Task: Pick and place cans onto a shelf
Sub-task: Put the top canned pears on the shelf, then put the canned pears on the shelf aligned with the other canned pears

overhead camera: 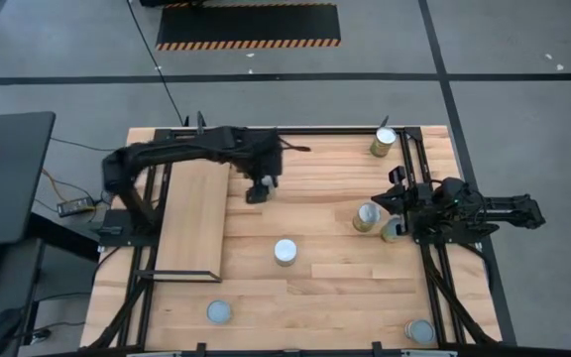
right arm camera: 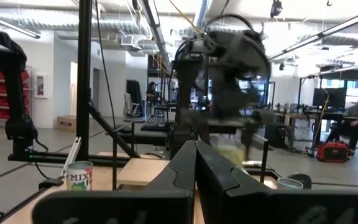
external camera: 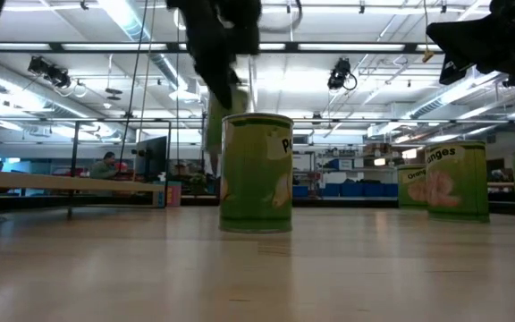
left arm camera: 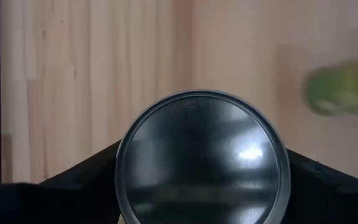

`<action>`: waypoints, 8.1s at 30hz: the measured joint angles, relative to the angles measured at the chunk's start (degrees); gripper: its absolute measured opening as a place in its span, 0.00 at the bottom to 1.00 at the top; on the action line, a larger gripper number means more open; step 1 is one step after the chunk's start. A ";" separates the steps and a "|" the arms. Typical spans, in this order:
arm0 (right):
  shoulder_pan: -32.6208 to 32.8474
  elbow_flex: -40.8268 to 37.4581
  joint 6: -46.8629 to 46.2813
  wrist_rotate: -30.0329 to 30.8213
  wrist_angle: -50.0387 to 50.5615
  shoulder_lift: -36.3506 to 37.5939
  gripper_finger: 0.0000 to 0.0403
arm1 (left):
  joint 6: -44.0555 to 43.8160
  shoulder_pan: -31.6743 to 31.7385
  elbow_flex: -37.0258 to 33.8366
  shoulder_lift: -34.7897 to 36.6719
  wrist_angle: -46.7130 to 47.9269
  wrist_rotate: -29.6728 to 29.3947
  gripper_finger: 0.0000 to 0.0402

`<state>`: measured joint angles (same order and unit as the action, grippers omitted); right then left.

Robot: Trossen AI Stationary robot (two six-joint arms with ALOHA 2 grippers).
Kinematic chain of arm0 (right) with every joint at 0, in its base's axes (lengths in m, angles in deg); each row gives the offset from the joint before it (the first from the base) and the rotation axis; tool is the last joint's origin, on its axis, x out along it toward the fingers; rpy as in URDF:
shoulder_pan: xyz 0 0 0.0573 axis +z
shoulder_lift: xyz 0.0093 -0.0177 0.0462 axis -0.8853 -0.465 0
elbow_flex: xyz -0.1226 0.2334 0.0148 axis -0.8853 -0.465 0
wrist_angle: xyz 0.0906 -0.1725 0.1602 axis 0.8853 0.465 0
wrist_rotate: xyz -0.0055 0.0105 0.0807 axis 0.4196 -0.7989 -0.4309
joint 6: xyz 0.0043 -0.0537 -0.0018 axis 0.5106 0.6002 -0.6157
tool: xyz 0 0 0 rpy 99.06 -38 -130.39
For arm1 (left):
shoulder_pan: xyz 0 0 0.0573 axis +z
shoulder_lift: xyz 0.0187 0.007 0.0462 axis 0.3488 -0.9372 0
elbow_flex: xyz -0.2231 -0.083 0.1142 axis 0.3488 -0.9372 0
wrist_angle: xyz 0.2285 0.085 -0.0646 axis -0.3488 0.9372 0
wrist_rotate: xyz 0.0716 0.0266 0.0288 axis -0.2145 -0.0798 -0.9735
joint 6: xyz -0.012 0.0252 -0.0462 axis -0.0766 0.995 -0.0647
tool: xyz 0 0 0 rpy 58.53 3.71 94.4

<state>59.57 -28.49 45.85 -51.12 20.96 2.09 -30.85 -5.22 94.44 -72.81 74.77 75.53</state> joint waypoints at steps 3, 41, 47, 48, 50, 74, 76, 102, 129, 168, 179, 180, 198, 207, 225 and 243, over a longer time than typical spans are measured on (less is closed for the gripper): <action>0.00 0.00 0.00 0.00 -0.74 0.00 0.03 | -3.55 -0.62 -0.81 6.01 7.07 0.05 0.78; -0.05 0.00 0.42 4.20 -4.33 0.00 0.03 | 17.62 20.08 -40.63 29.41 -13.76 -5.18 0.81; -0.04 0.00 0.42 4.19 -4.38 0.00 0.03 | 17.02 20.06 -40.63 28.77 -14.40 -4.69 0.85; -0.05 0.00 0.42 4.17 -4.38 0.00 0.03 | 16.48 20.06 -40.63 28.25 -14.79 -4.67 0.86; -0.07 0.00 0.42 4.17 -4.38 0.00 0.03 | 16.07 20.06 -40.63 27.39 -14.75 -4.81 0.87; -0.06 0.00 -1.09 4.59 -4.82 0.00 0.03 | 14.24 18.66 -35.50 26.55 -5.54 -9.26 0.88; -0.06 0.00 -1.09 4.59 -4.82 0.00 0.03 | 14.19 18.66 -35.50 26.55 -5.50 -9.24 0.88; -0.04 0.00 -1.01 4.57 -4.75 0.00 0.03 | 13.57 18.64 -35.50 26.44 -6.11 -7.67 0.88; -0.05 0.00 -8.03 4.57 -4.80 0.00 0.03 | 12.62 18.66 -35.47 24.58 -4.29 -3.61 0.85; -0.06 0.00 -8.00 4.57 -4.77 0.00 0.03 | 15.22 17.76 -31.56 25.39 1.26 -16.02 0.96; -0.06 1.50 -8.55 12.96 -3.91 -0.57 0.03 | 0.72 12.71 -18.07 25.37 6.72 -9.34 0.96; -0.07 2.52 -7.58 13.16 -3.01 -1.16 0.03 | -1.39 12.32 -16.91 25.37 6.50 -7.84 0.96; 2.45 43.63 -14.55 10.29 46.27 -38.09 0.02 | -32.56 4.90 -14.03 30.00 -22.93 1.95 0.96; 3.62 50.22 -12.95 7.34 64.11 -48.43 0.28 | -36.28 -2.04 -14.05 30.37 -25.54 -1.08 0.96; -11.47 63.68 -21.07 23.90 80.63 -55.27 0.96 | -37.02 -11.18 -14.10 30.72 -23.04 -9.89 0.96; -28.19 59.43 -42.83 20.28 63.36 -68.88 0.94 | -33.55 -10.74 -14.14 33.70 -15.29 -11.90 0.96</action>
<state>31.38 30.93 3.02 -30.84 84.32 -66.79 -64.40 -15.97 80.30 -39.12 59.49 63.63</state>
